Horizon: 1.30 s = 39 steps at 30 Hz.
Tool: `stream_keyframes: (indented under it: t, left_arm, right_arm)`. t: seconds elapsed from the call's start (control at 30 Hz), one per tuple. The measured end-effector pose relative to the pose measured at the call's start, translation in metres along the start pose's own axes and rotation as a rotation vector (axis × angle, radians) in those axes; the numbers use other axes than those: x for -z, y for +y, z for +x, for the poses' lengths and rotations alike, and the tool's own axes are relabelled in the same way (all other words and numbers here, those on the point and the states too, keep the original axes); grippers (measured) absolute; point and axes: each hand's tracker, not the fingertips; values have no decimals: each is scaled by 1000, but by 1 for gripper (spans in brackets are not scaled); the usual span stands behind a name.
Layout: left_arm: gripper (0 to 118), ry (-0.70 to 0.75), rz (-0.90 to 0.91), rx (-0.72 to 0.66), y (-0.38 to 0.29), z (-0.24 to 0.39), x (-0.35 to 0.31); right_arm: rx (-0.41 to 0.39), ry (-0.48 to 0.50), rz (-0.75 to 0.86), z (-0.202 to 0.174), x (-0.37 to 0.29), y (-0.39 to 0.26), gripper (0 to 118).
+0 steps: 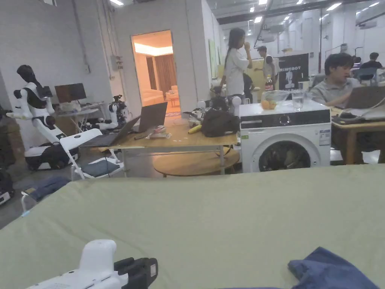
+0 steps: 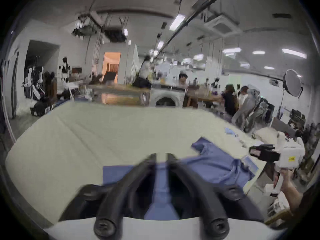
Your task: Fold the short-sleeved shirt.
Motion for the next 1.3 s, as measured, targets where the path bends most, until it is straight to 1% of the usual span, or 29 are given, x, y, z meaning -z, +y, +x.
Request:
stream_keyframes:
  t: [0.03,0.07,0.1,0.2,0.27,0.3,0.4,0.43,0.47,0.5,0.53,0.6,0.7,0.73,0.77,0.8,0.83,0.9,0.93,1.0,1.07,1.1,1.13,1.17,1.2,1.23,1.27,1.3]
  left_arm:
    - [60,23,-82,4,6,-13,16]
    - [62,47,-138,7,7,-27,34]
    - [62,71,-179,2,10,-41,55]
    - [62,102,-322,-93,-3,-84,120]
    - [62,97,-418,-195,-19,-108,162]
    - [62,123,-453,-240,-28,-118,178]
    - [59,235,-500,-283,-49,-136,212]
    - [47,212,-499,-281,-54,-139,220]
    - [26,204,-514,-274,-59,-140,229]
    - [15,258,-527,-232,-61,-135,226]
    - [10,242,-501,-236,-62,-131,226]
    - [3,227,-521,-220,-60,-127,233]
    - [2,232,-575,-197,-55,-127,238]
    - [2,233,-592,-195,-53,-126,241]
    - [2,233,-600,-196,-51,-130,237]
    - [2,231,-606,-195,-51,-130,238]
    - [2,230,-612,-191,-51,-129,240]
    - [2,234,-618,-191,-51,-122,233]
    - [2,252,-604,-176,-50,-121,232]
    - [2,257,-604,-166,-50,-117,232]
    - [2,252,-615,-166,-50,-115,227]
    - [2,251,-616,-168,-50,-115,226]
    - [2,249,-615,-175,-50,-114,225]
    - [2,250,-605,-188,-51,-119,224]
    - [2,248,-601,-204,-54,-118,222]
    - [2,253,-588,-206,-56,-115,221]
    - [2,258,-577,-192,-58,-112,220]
    - [2,264,-569,-163,-58,-113,221]
  right_arm:
    - [-2,-12,-6,3,-2,-1,0]
    - [-5,-21,-13,5,-4,-3,0]
    - [-8,-29,-20,9,-6,-6,0]
    - [10,-59,-43,19,-12,-16,0]
    - [37,-80,-70,30,-16,-24,0]
    - [41,-95,-82,35,-17,-27,0]
    - [49,-139,-129,51,-20,-36,0]
    - [55,-147,-144,56,-21,-37,0]
    - [67,-154,-154,59,-23,-39,0]
    - [79,-161,-160,62,-24,-39,0]
    - [93,-158,-168,64,-25,-38,0]
    - [107,-142,-164,70,-19,-33,0]
    - [82,-150,-171,80,10,-10,0]
    - [79,-154,-171,84,22,0,6]
    - [78,-159,-188,90,37,12,27]
    - [64,-160,-249,97,55,22,55]
    - [49,-162,-294,105,75,29,59]
    - [36,-180,-405,121,119,41,58]
    - [50,-200,-437,132,142,43,58]
    - [93,-235,-548,153,187,43,58]
    - [113,-274,-674,170,230,36,56]
    - [97,-300,-729,174,246,31,51]
    - [48,-325,-789,176,257,24,51]
    - [55,-306,-824,178,263,18,49]
    - [67,-304,-772,176,259,22,38]
    - [79,-320,-760,172,254,27,19]
    - [63,-323,-751,166,247,26,3]
    - [3,-325,-744,163,245,26,0]
